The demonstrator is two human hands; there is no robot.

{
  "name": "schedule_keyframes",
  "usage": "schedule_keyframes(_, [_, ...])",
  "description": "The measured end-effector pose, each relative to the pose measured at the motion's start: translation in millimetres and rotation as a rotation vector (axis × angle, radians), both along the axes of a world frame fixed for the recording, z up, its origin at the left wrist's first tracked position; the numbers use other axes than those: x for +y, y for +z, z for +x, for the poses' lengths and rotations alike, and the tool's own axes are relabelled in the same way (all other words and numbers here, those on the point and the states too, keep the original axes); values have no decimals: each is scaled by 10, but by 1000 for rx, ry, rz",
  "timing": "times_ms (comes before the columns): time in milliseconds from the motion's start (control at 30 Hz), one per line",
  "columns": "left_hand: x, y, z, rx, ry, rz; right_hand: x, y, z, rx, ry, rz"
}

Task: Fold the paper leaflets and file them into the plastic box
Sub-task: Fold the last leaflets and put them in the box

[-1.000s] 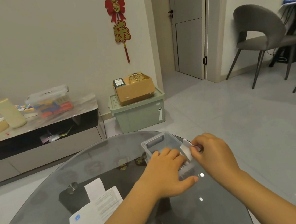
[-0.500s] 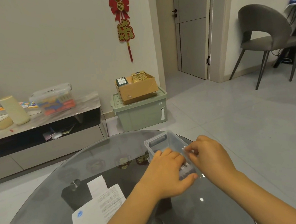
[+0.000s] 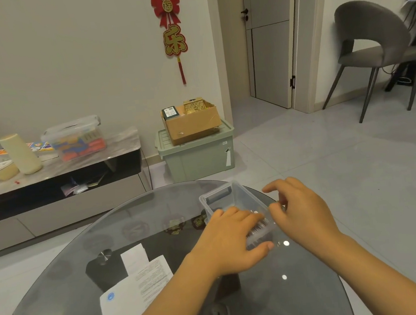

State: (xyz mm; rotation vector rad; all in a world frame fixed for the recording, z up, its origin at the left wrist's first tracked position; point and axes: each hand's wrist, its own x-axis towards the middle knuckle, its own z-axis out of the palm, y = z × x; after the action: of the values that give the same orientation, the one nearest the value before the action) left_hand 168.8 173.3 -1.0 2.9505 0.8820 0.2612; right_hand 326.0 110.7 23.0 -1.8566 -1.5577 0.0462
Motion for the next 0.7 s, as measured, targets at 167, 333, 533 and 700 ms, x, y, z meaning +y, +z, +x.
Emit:
schedule_keyframes(167, [5, 30, 14, 94, 17, 31, -10, -51, 12, -46, 36, 23])
schedule_keyframes(333, [-76, 70, -41, -31, 41, 29, 2, -78, -54, -100, 82, 134])
schedule_keyframes(533, [-261, 118, -527, -214, 192, 50, 11, -136, -350, -122, 219, 187])
schedule_keyframes(700, [-415, -25, -1052, -207, 463, 21, 13, -220, -750, -120, 334, 228])
